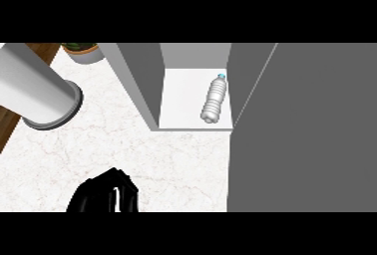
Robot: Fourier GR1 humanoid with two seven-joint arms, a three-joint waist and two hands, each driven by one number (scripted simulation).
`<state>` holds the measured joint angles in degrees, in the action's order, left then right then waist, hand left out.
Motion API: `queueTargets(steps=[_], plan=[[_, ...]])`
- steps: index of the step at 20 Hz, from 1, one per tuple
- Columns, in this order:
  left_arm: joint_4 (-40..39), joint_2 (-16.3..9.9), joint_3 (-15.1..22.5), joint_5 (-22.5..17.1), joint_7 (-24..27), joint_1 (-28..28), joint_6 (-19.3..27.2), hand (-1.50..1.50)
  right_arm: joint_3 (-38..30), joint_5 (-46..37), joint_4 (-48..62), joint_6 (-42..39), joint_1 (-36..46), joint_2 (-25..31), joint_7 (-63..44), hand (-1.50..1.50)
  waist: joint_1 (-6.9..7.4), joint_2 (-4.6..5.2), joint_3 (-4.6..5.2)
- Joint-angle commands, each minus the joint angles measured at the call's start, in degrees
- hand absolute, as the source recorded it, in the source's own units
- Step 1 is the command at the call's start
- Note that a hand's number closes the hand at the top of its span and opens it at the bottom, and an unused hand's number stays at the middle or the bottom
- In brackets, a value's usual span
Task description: Pick up the bottled water, place it into the cabinet and close the cabinet
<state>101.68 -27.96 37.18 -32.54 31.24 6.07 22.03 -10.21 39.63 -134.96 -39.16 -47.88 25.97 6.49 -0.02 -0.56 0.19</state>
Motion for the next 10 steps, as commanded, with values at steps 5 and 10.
queueTargets(steps=[5,10], plan=[[6.25,-8.13,-7.54,-6.26,2.51,6.9,-7.24,-1.5,3.47,-8.19,-17.38,1.21,-1.16,-1.45,-2.23,1.5,-0.28,-0.35,0.24],[9.25,-13.08,-13.48,-9.4,3.49,11.39,-9.49,-1.5,7.21,-9.73,-17.22,-0.73,-0.68,0.05,-3.27,1.5,0.16,-0.78,0.26]])
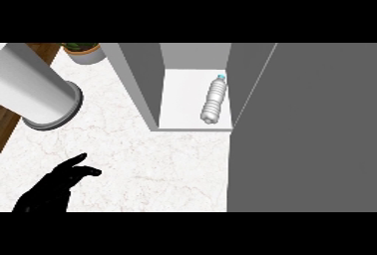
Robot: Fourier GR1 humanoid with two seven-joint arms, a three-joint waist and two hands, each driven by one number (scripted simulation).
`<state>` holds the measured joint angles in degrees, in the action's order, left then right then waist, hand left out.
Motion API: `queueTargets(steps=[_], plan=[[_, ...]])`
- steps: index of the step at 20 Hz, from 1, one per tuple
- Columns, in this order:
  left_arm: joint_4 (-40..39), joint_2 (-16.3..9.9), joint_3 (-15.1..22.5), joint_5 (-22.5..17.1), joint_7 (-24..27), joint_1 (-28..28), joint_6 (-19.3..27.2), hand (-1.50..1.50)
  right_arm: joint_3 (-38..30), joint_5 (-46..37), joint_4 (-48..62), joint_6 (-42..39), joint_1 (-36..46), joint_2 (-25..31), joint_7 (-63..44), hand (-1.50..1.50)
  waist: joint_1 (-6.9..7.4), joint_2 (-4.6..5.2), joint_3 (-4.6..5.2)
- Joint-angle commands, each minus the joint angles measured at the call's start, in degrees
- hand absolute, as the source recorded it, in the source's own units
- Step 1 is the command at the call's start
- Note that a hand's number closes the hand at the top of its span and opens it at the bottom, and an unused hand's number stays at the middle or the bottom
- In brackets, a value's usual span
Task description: Pick up the bottled water, place it into the cabinet and close the cabinet
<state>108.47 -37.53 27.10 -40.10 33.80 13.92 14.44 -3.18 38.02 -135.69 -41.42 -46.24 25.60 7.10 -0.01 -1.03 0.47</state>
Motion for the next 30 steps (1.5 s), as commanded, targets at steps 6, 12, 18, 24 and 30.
queueTargets(steps=[6,12,18,24,30], plan=[[3.7,-7.68,-9.01,-5.99,0.3,6.7,-4.95,-1.5,5.27,-9.11,-16.91,2.52,2.56,2.69,-6.38,1.5,1.37,-0.46,0.29],[3.89,-9.45,-11.91,-8.72,0.7,9.47,-7.92,-1.5,11.75,-11.06,-16.02,3.96,9.5,3.71,-9.59,1.5,1.97,-0.76,0.67],[3.7,-11.57,-14.95,-10.79,0.72,11.37,-10.46,-1.5,18.01,-12.68,-14.53,5.65,17.81,4.98,-14.12,1.5,1.99,-0.92,0.83],[3.48,-13.62,-17.81,-12.47,1.48,15.46,-13.35,-1.5,24.87,-12.46,-11.61,11.82,24.05,2.45,-18.51,1.5,3.24,-1.35,0.91],[3.39,-15.02,-20.1,-13.2,2.79,17.81,-16.76,-1.5,31.85,-14.3,-7.87,19.72,32.91,-1.66,-24.75,1.5,4.12,-0.96,0.89]])
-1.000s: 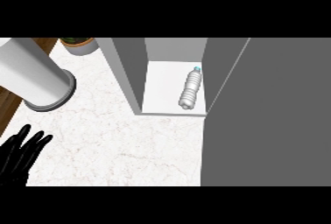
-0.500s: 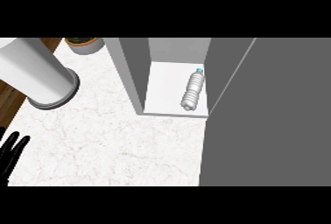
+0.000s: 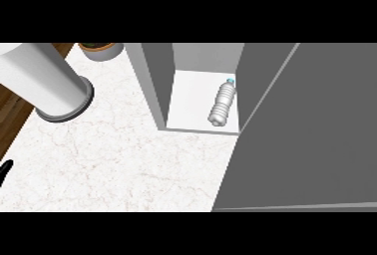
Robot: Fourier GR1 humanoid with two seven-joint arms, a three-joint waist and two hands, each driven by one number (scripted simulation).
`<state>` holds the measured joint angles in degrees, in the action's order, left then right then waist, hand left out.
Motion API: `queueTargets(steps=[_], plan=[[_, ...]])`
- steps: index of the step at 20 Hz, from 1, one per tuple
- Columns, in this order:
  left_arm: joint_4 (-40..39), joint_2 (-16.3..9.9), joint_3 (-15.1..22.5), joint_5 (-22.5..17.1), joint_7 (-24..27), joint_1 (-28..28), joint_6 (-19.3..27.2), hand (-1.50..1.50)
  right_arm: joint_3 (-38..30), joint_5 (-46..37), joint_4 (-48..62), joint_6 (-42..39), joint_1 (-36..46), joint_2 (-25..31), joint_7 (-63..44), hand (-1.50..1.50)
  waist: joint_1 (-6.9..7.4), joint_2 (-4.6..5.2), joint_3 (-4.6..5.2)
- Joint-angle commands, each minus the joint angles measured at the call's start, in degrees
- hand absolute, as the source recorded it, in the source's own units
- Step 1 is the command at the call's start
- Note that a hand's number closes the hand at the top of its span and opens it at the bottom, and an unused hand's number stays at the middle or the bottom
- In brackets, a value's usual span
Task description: Pick up the bottled water, place it into the cabinet and close the cabinet
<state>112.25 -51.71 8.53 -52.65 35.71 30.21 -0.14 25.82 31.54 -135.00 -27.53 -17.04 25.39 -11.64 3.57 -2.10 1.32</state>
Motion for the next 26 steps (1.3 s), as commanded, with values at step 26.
queueTargets(steps=[26], plan=[[-6.2,-5.07,-12.55,-5.49,4.28,7.34,-17.08,-1.5,12.15,4.12,15.39,15.02,43.09,-24.88,-28.79,1.5,4.59,2.41,-0.71]])
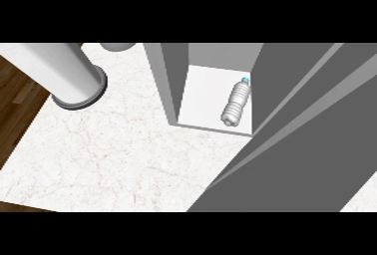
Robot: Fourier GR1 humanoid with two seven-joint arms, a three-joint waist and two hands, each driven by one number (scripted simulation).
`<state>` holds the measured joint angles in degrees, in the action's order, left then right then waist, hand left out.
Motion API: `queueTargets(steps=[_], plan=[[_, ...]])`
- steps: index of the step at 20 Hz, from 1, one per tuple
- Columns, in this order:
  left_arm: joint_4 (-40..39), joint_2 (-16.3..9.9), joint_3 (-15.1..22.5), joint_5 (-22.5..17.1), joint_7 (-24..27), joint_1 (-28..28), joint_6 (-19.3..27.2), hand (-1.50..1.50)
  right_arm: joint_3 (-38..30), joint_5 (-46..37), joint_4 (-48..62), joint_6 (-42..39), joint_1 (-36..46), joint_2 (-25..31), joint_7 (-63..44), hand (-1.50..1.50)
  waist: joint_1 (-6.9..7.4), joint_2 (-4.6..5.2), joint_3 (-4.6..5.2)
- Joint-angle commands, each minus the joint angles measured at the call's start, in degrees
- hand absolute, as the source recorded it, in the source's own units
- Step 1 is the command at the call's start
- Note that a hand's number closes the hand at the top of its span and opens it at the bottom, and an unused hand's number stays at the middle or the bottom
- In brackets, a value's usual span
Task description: Pick up the bottled water, place it into the cabinet and close the cabinet
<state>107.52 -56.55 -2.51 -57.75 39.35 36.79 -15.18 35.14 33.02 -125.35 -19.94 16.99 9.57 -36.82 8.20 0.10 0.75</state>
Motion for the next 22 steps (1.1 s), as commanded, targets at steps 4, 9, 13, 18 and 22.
queueTargets(steps=[4,9,13,18,22], plan=[[-2.49,0.25,-3.91,-0.85,2.02,4.45,-5.72,-1.5,-0.8,6.33,14.91,10.96,20.64,-9.25,-4.07,1.5,-1.17,-0.21,-0.39],[-3.78,0.97,-7.5,-1.21,2.29,7.52,-7.7,-1.5,-6.35,15.49,25.82,19.22,30.24,-9.47,-4.0,1.5,-3.62,-0.05,-0.66],[-7.01,2.51,-11.81,-1.57,3.36,11.41,-13.39,-1.5,-10.37,18.46,34.84,16.12,31.77,-9.54,-2.63,1.5,-4.89,-0.02,-0.72],[-2.99,7.09,-12.85,0.66,2.27,14.22,-13.46,-1.5,-15.4,17.69,44.21,10.56,32.99,-9.48,0.95,1.5,-5.83,0.04,-0.77],[-1.99,9.27,-13.62,2.47,0.15,13.61,-13.21,-1.5,-20.09,17.9,50.94,5.85,34.61,-7.61,2.5,1.5,-6.31,0.15,-0.76]])
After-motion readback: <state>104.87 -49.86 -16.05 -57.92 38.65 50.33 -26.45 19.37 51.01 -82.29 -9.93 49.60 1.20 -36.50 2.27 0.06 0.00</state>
